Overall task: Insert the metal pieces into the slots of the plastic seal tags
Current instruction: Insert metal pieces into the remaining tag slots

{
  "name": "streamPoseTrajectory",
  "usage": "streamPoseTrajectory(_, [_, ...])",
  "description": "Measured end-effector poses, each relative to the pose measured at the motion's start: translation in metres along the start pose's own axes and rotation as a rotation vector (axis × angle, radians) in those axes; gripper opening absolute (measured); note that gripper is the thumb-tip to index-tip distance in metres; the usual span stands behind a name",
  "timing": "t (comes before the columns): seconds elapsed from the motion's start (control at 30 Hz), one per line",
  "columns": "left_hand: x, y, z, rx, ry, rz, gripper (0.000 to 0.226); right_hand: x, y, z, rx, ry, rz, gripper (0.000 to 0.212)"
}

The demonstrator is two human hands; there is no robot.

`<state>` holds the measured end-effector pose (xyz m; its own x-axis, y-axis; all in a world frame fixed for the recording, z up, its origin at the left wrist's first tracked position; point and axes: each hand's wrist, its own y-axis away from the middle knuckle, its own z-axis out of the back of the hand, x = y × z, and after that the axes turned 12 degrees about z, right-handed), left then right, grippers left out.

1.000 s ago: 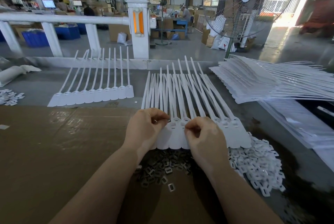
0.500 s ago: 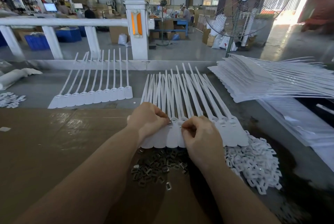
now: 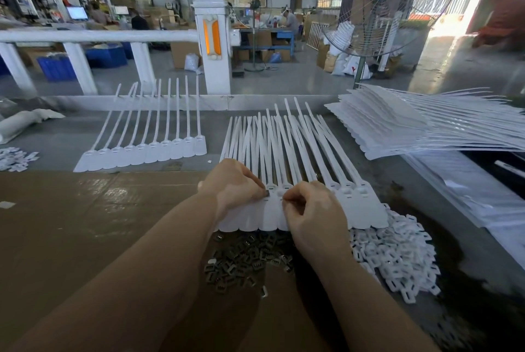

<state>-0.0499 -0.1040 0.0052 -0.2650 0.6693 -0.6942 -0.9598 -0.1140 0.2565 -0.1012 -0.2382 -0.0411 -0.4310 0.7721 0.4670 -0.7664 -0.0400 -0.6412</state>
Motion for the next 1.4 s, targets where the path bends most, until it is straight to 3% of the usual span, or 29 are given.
streamPoseTrajectory(0.37, [0.009, 0.001, 0.006, 0.051, 0.119, -0.104, 0.021, -0.002, 0.001, -0.001, -0.005, 0.007, 0.01, 0.003])
streamPoseTrajectory(0.9, [0.013, 0.002, 0.001, -0.081, -0.164, -0.272, 0.025, -0.002, 0.0, 0.0, 0.014, 0.014, 0.002, 0.004])
streamPoseTrajectory(1.0, [0.017, 0.001, 0.002, -0.122, -0.075, -0.269, 0.019, -0.001, 0.001, 0.0, 0.006, 0.002, -0.002, 0.004])
streamPoseTrajectory(1.17, [0.028, -0.004, 0.009, -0.368, -0.005, -0.129, 0.02, -0.001, 0.001, 0.0, 0.0, -0.016, -0.006, 0.004])
streamPoseTrajectory(1.27, [0.04, -0.01, 0.011, -0.34, 0.0, 0.005, 0.035, -0.001, 0.001, 0.001, 0.0, -0.022, -0.008, 0.004])
streamPoseTrajectory(1.4, [0.052, -0.013, 0.004, -0.259, 0.13, -0.006, 0.034, 0.0, 0.001, 0.001, 0.004, -0.023, 0.003, 0.004])
